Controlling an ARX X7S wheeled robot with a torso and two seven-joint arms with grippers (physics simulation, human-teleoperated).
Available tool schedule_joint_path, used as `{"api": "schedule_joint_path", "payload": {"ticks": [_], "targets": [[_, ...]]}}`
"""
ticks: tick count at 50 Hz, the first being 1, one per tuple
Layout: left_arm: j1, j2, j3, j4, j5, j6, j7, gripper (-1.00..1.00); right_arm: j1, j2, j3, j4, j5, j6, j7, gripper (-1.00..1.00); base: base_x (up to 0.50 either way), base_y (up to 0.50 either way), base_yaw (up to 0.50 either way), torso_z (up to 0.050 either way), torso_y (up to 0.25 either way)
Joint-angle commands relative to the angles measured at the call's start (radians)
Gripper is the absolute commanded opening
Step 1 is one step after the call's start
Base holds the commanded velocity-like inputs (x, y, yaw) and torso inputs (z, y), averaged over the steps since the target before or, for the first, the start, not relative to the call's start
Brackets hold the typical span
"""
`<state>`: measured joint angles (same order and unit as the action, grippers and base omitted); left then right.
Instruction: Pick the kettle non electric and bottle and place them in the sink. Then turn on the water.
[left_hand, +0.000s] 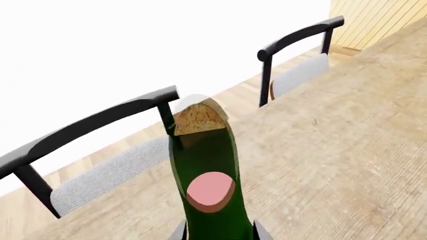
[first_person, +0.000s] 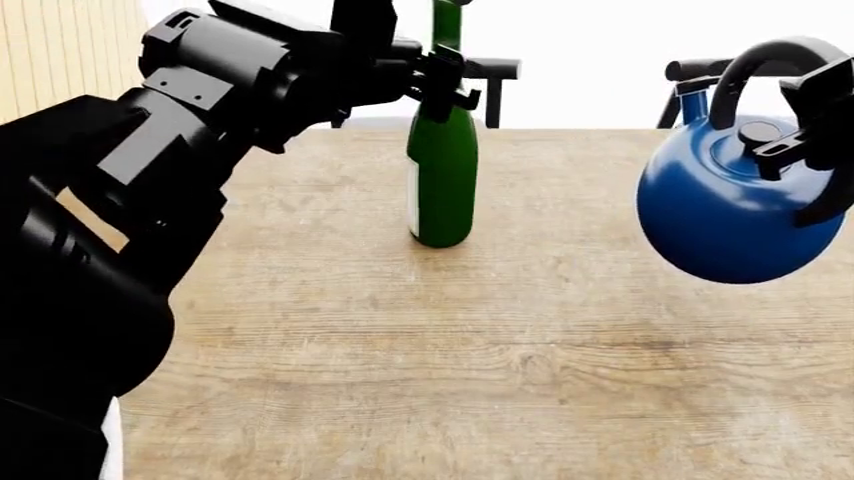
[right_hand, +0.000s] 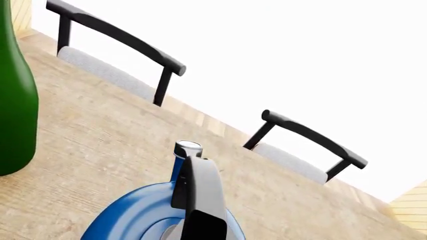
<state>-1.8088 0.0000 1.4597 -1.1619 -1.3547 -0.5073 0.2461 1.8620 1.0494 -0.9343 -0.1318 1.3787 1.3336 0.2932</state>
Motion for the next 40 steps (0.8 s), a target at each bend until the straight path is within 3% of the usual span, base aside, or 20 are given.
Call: {"api": "schedule_joint_path", "payload": {"ticks": [1, 15, 40], "targets": [[-0.010, 0.000, 0.050, -0.013, -0.050, 0.018, -0.007, -1.00, 0.035, -0.004, 0.015, 0.005, -0.056, 0.003, 0.003, -1.00, 0.00, 0.00, 0.00, 0.000, 0.000], [-0.097, -0.015, 0.049, -0.034, -0.065, 0.017, 0.027, -1.00, 0.039, -0.027, 0.012, 0.021, -0.062, -0.011, -0.001, -1.00, 0.00, 0.00, 0.00, 0.001, 0.001], [-0.121, -0.456, -0.074, 0.668, -0.218, -0.061, -0.292, -1.00, -0.024, -0.052, 0.036, 0.026, -0.018, -0.069, 0.074, -1.00, 0.00, 0.00, 0.00, 0.001, 0.002]]}}
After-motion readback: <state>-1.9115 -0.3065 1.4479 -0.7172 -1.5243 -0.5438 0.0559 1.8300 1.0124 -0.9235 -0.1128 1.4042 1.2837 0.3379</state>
